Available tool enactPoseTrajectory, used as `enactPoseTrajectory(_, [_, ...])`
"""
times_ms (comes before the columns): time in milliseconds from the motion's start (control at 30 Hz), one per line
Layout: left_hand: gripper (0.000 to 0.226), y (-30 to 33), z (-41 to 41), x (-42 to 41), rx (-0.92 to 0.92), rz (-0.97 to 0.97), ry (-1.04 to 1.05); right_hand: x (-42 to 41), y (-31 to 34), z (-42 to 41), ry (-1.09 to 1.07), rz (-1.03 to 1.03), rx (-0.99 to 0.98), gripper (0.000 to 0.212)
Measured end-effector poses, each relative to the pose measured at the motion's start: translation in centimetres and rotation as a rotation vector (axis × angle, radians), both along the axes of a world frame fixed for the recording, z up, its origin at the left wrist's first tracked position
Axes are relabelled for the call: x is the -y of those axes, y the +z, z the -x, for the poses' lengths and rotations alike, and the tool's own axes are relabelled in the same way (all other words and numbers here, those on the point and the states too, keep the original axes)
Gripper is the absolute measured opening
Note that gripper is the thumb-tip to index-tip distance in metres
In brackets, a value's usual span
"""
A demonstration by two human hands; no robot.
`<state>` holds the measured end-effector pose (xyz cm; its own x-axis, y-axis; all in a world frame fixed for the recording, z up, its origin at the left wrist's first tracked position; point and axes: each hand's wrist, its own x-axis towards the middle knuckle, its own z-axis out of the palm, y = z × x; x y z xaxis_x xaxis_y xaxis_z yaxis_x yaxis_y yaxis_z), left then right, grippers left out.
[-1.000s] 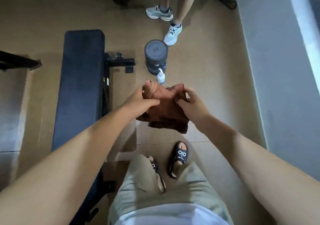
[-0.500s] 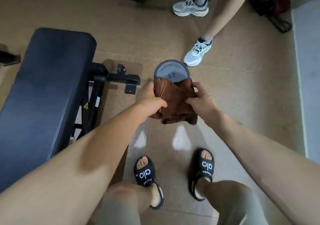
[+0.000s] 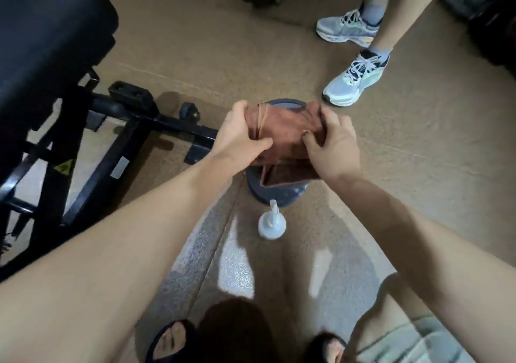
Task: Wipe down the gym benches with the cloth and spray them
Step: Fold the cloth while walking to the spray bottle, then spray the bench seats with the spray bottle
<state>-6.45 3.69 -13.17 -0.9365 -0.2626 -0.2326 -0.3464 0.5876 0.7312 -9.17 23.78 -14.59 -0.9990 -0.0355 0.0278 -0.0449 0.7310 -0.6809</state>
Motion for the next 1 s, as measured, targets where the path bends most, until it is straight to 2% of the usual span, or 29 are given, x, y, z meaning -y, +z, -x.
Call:
enactPoseTrajectory(67, [0.09,-0.5,-0.9,0.6,-0.042,-0.019,0.044,-0.7,-0.6,-2.8,-0.207,0.143,-0.108,0.042])
enactPoseTrajectory(100, [0.085,-0.7,-1.5,1.0,-0.032,-0.034,0.082,-1.1,-1.1,-4.7,-0.314,0.227,-0.081,0.034])
enactPoseTrajectory(167, [0.077,-1.0,-3.3,1.7,0.015,-0.053,0.135,-1.4,-2.4,-9.1,-0.324,0.263,0.163,0.025])
enactPoseTrajectory(200, [0.074,-1.0,-4.4,2.1,0.041,-0.044,0.154,-1.5,-3.3,-11.2,-0.225,0.218,0.325,0.03])
enactPoseTrajectory(267, [0.071,-1.2,-6.7,2.9,0.107,-0.005,0.159,-1.0,-5.4,-14.1,0.032,0.126,0.577,0.054])
enactPoseTrajectory(333, [0.07,-0.9,-8.9,3.6,0.18,0.041,0.135,0.0,-7.5,-15.2,0.249,0.1,0.64,0.091])
enactPoseTrajectory(367, [0.069,-0.9,-9.9,3.9,0.201,0.055,0.135,0.7,-8.4,-15.2,0.302,0.105,0.628,0.105])
enactPoseTrajectory(433, [0.069,-0.4,-11.7,4.4,0.225,0.057,0.155,2.1,-9.8,-14.6,0.307,0.098,0.56,0.109])
enactPoseTrajectory(567, [0.07,0.6,-14.5,5.4,0.255,0.066,0.197,3.9,-10.6,-12.5,0.226,0.047,0.354,0.078])
enactPoseTrajectory(700, [0.073,1.8,-17.0,6.5,0.26,0.066,0.238,4.6,-10.2,-11.5,0.354,-0.098,0.246,0.051])
enactPoseTrajectory(900, [0.097,2.0,-19.1,8.4,0.289,0.006,0.148,7.3,-7.6,-12.4,0.585,-0.172,0.024,0.041])
enactPoseTrajectory(1000, [0.108,1.6,-19.9,9.7,0.301,-0.026,0.048,9.8,-4.4,-12.4,0.56,-0.054,0.14,0.043])
